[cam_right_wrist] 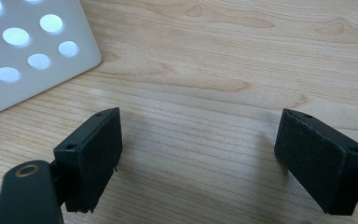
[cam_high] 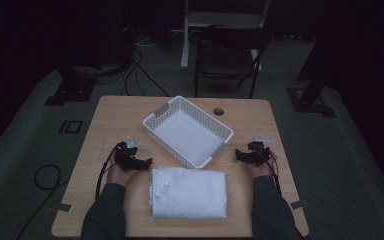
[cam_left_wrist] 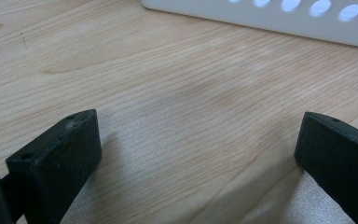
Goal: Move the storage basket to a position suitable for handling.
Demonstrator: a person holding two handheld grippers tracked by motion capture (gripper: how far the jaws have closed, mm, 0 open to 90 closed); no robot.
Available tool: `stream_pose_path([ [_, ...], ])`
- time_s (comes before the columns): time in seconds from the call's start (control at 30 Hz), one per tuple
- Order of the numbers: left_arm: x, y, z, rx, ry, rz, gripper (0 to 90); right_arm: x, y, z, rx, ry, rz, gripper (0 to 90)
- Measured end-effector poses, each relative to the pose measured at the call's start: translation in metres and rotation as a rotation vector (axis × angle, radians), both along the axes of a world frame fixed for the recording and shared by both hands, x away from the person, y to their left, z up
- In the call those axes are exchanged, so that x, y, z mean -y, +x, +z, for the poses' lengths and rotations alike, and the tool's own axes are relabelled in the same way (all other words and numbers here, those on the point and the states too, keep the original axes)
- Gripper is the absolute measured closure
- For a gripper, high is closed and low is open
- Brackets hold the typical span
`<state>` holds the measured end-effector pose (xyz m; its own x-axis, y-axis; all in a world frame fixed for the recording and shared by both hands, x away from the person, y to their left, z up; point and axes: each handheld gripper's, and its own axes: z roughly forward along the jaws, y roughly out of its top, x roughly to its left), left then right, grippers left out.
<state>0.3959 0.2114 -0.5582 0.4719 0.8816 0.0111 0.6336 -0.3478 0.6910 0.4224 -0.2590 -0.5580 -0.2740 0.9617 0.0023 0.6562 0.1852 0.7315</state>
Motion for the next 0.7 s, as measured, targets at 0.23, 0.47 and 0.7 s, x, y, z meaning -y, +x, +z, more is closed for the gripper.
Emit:
stream_pose_path([
  [0.23, 0.001, 0.001, 0.0, 0.0, 0.001, 0.024, 0.3, 0.0, -0.001, 0.0, 0.0, 0.0, 0.0, 15.3],
  [0.47, 0.001, 0.001, 0.0, 0.0, 0.001, 0.026, 0.4, 0.0, -0.005, 0.005, -0.025, -0.006, 0.003, 25.7],
  [0.7, 0.002, 0.0, 0.0, 0.0, 0.001, 0.031, 0.4, -0.006, -0.015, 0.018, 0.031, -0.006, -0.001, 28.6],
])
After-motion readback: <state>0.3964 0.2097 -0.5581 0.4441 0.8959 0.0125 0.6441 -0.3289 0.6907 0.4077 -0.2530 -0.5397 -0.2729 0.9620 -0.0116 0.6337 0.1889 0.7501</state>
